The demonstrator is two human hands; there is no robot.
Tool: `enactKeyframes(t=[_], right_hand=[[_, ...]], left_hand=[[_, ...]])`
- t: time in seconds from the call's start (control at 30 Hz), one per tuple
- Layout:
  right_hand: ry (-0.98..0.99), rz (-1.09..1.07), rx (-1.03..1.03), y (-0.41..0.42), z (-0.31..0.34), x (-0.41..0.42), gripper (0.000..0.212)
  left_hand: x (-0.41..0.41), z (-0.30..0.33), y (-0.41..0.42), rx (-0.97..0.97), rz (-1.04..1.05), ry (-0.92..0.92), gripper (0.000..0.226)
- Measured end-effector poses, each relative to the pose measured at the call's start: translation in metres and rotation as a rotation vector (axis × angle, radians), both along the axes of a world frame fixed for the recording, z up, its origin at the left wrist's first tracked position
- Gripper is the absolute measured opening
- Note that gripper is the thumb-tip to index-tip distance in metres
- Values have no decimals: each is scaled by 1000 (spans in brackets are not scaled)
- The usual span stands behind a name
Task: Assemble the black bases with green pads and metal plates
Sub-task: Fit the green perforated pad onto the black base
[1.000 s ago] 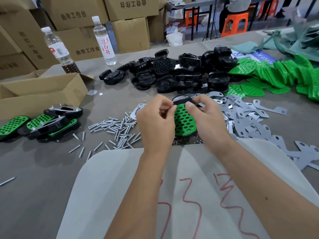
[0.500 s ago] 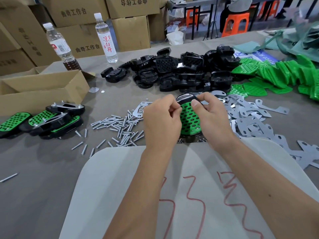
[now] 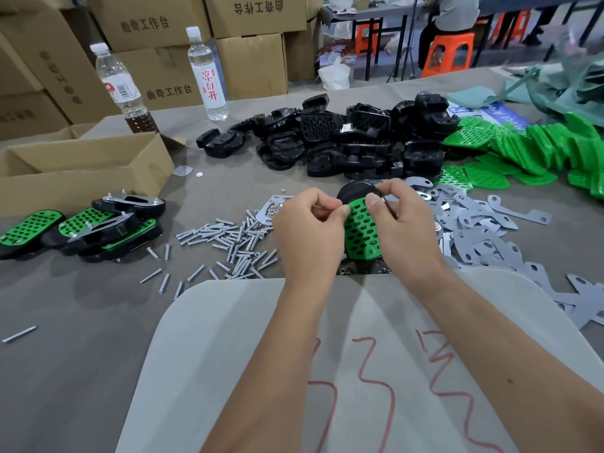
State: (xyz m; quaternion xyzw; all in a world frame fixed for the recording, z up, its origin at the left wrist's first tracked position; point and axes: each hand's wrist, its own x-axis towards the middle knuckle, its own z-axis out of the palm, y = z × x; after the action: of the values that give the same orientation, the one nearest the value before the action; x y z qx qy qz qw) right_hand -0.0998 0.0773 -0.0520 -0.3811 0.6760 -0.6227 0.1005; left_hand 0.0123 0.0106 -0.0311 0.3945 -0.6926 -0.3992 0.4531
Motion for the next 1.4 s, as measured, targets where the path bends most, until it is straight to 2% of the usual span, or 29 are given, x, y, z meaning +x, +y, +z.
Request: enactKeyframes(t=[0.1, 0.17, 0.2, 0.3, 0.4, 0.57, 0.63, 0.77, 0.9, 1.03, 1.13, 1.27, 1.4], right_hand=[[-65, -45, -22, -2, -1, -4, 18], [-104, -28, -53, -1, 0, -4, 17], [-113, -13, -73, -1, 2, -3, 16], [-124, 44, -125, 3, 8, 2, 13], [-125, 105, -157, 5, 12, 5, 13], [-257, 118, -174, 8, 14, 4, 20], [-237, 108, -148, 7, 12, 4, 25], [-203, 76, -104, 5, 11, 3, 22], [-329, 91, -102, 6, 13, 0, 26], [-269, 81, -86, 6, 12, 2, 25], [-335, 93, -106, 6, 12, 1, 31], [-256, 101, -100, 6, 11, 0, 20], [-279, 91, -93, 5, 10, 0, 23]], left_hand=[[-2, 0, 0, 13, -86, 64, 8], [-2, 1, -4, 89, -128, 136, 4], [-1, 1, -6, 161, -141, 191, 2], [4, 0, -11, 414, -180, 258, 21], [6, 0, -11, 577, -390, 255, 18], [2, -1, -11, 456, -443, 214, 18], [-1, -2, -9, 467, -414, 189, 22], [-6, -4, -6, 498, -366, 192, 28], [-6, -3, -6, 540, -406, 203, 29], [-6, -1, -5, 518, -369, 204, 31], [-7, 0, -3, 485, -374, 209, 32], [-6, 0, -1, 501, -354, 200, 25], [-7, -1, 0, 525, -328, 207, 36]])
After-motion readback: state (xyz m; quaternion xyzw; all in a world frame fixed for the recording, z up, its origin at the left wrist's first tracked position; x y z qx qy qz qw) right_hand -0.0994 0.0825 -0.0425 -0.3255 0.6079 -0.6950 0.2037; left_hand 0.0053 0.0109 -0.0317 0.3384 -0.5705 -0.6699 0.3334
